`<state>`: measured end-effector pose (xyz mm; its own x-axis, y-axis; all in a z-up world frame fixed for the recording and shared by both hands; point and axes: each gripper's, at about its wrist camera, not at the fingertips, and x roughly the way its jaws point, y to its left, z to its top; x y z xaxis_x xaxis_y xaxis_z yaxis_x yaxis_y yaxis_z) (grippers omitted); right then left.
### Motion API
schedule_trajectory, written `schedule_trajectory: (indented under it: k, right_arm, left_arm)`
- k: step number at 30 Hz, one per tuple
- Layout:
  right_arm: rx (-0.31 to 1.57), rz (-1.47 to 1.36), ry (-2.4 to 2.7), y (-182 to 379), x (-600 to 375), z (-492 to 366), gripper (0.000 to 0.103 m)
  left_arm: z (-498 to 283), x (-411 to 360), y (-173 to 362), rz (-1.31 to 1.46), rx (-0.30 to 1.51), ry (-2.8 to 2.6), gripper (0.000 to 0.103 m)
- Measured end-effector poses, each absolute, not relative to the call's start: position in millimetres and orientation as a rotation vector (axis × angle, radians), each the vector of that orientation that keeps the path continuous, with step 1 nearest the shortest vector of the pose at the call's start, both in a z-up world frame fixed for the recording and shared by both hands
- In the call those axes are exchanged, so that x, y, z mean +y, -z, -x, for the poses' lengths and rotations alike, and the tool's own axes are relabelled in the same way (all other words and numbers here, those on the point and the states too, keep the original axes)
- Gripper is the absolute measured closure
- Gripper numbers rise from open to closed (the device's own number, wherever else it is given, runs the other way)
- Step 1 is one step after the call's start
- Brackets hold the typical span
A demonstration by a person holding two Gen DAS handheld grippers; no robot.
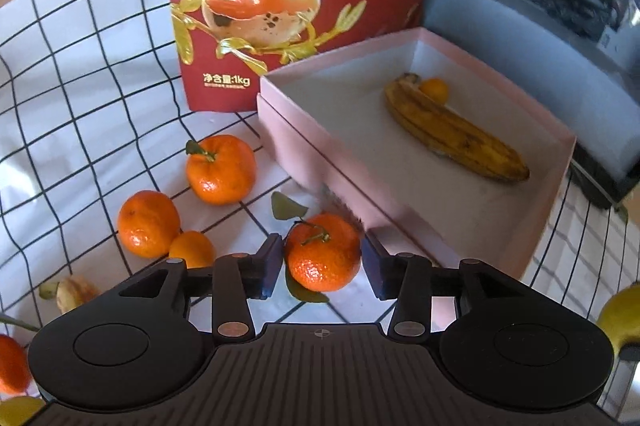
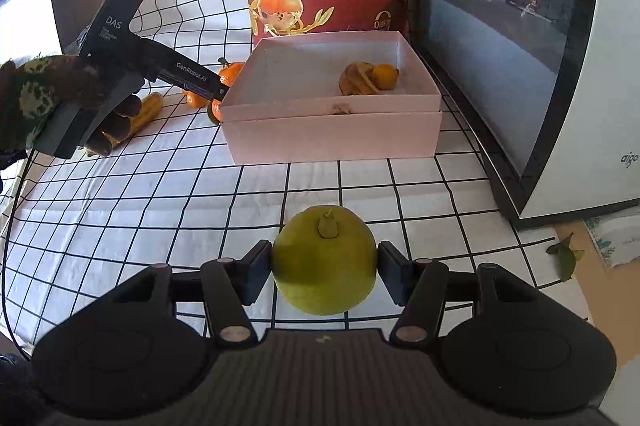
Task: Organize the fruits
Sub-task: 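Close the left tool on the mandarin beside the pink box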
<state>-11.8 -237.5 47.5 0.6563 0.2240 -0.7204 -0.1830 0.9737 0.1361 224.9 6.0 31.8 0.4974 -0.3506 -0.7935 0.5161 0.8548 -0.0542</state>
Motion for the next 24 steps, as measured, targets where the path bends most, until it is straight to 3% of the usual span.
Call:
schedule_trajectory:
  k: [3, 8, 9, 10, 11, 18, 24]
  right_arm:
    - [0.816, -0.041, -0.242, -50.1, -233.8, 11.9, 0.045]
    - [0.799, -0.025, -0.257, -55.7, -228.9, 13.2, 0.045]
    - [0.797, -0.025, -0.256, -56.5, -229.4, 13.3, 0.045]
    - [0.795, -0.024, -0.253, -56.9, -230.3, 13.3, 0.045]
    - [0.794, -0.024, -0.248, -57.3, -231.8, 13.0, 0.045]
    - [0.774, -0.052, -0.224, -58.4, -241.2, 2.6, 0.045]
    - [0.753, -0.072, -0.248, -58.9, -237.5, 8.4, 0.045]
  left_arm:
    - [-224.5, 4.6, -29.9, -0.217, 0.909, 0.518, 0.052]
    - [-218.9, 2.5, -35.2, -0.246, 0.880, 0.479, 0.055]
    - [-215.7, 5.0, -40.1, -0.239, 0.865, 0.464, 0.060]
    - [-213.2, 8.1, -46.0, -0.229, 0.848, 0.456, 0.080]
    - [-208.7, 13.0, -56.7, -0.208, 0.815, 0.441, 0.093]
    - [-209.6, 9.9, -124.1, -0.147, 0.653, 0.458, 0.087]
    - [-201.7, 5.3, -95.2, -0.250, 0.700, 0.444, 0.084]
